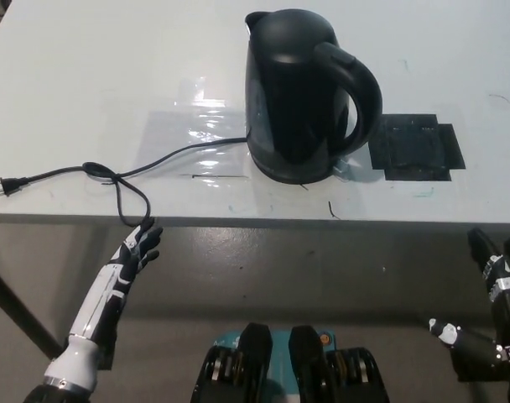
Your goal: A kettle and its base are kept separately on the desk infront of the robot and the robot uses its right hand to lift the kettle by its handle and places it on its base to align it correctly.
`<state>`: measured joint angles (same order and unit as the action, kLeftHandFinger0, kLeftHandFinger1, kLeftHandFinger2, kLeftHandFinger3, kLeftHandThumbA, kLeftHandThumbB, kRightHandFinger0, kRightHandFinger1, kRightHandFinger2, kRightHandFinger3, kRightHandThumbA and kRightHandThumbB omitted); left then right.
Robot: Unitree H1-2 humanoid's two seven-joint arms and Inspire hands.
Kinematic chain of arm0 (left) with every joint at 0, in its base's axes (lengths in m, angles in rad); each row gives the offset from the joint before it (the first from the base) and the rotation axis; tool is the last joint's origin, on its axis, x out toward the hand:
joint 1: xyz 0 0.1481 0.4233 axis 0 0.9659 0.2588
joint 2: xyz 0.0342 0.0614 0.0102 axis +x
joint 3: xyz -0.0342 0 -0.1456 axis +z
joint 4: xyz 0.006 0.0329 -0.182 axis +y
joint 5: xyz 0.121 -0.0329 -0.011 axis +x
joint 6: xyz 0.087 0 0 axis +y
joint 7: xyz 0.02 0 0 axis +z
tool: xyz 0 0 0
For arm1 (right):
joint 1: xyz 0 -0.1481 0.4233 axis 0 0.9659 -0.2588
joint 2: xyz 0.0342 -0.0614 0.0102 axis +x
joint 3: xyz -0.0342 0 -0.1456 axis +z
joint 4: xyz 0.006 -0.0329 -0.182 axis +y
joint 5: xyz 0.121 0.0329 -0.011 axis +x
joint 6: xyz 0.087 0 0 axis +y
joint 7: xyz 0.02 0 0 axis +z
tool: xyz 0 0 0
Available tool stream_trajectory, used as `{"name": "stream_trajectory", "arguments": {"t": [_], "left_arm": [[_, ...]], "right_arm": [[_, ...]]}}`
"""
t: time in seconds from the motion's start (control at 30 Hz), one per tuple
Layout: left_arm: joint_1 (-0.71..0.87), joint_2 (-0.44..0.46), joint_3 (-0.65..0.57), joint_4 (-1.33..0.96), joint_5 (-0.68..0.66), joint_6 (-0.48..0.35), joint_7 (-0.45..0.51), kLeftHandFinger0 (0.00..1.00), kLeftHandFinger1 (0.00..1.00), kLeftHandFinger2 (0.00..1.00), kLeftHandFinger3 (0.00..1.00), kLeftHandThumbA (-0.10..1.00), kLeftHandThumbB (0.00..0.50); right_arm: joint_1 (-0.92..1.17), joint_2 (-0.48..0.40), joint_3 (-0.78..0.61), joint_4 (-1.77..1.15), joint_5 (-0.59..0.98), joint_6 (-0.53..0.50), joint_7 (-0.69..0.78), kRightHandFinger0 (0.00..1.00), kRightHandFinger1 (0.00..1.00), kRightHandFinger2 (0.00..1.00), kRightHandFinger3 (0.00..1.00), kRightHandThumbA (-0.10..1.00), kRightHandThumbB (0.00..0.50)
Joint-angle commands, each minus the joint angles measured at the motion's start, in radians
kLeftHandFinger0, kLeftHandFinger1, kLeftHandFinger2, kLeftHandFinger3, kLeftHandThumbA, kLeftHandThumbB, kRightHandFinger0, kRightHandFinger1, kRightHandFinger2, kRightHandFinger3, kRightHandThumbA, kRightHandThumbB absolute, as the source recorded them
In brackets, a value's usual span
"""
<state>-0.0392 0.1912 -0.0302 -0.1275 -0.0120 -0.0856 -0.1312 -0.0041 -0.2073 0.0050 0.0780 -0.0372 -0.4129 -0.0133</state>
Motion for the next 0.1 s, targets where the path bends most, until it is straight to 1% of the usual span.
{"name": "stream_trajectory", "arguments": {"t": [0.0,0.07], "left_arm": [[0.001,0.009,0.009,-0.028,-0.011,-0.012,-0.009,1.00,1.00,1.00,1.00,1.00,0.121],[0.002,0.011,0.009,-0.027,-0.009,-0.016,-0.009,1.00,1.00,1.00,1.00,1.00,0.120]], "right_arm": [[-0.013,0.004,0.008,-0.002,0.022,-0.057,0.029,1.00,1.00,1.00,1.00,1.00,0.390],[-0.014,0.002,0.008,-0.004,0.025,-0.057,0.031,1.00,1.00,1.00,1.00,1.00,0.390]]}}
